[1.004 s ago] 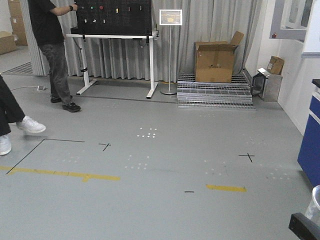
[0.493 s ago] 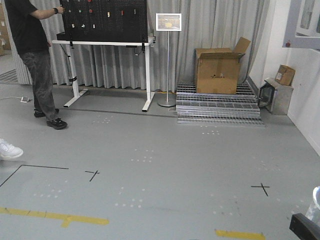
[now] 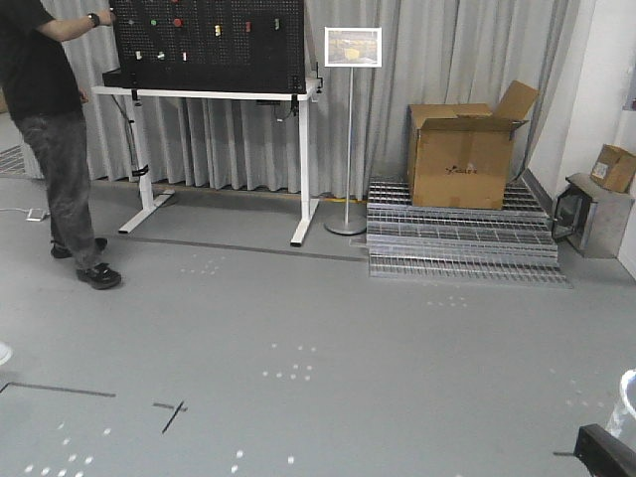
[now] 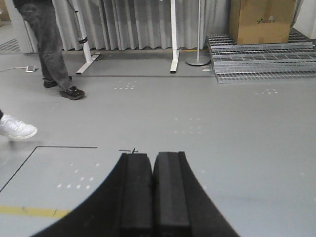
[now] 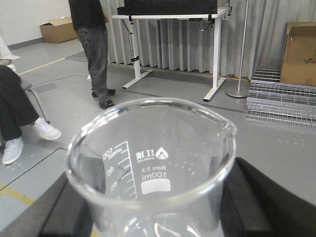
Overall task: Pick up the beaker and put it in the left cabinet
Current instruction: 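Drive the base to the open white cabinet with the blue tray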
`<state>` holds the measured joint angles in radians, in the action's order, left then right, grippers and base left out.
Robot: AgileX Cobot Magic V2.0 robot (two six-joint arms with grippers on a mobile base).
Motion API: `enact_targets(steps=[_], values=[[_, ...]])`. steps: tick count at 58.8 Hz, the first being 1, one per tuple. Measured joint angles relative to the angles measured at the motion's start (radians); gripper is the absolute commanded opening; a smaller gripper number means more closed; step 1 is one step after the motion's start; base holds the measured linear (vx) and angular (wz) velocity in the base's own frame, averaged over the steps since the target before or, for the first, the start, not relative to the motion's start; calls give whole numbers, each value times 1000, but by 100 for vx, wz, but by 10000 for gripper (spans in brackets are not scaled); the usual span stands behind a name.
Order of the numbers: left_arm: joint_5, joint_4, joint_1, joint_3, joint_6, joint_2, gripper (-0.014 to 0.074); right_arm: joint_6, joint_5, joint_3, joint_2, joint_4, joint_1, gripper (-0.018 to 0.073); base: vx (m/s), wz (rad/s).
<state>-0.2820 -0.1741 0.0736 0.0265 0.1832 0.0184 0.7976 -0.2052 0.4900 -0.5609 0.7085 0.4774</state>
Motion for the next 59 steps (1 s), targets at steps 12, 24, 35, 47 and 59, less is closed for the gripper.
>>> enact_targets(steps=[12,24,35,47,59], values=[[0,0,0,0,0,0,4,0,0,0,0,0,0,-4,75,-12],[0,0,0,0,0,0,4,0,0,0,0,-1,0,-4,76,-21],[0,0,0,0,0,0,4,0,0,0,0,-1,0,-4,75,-23],[0,0,0,0,0,0,4,0,0,0,0,-2,0,-4,74,-16],[0,0,0,0,0,0,4,0,0,0,0,-2,0,-4,75,-13]])
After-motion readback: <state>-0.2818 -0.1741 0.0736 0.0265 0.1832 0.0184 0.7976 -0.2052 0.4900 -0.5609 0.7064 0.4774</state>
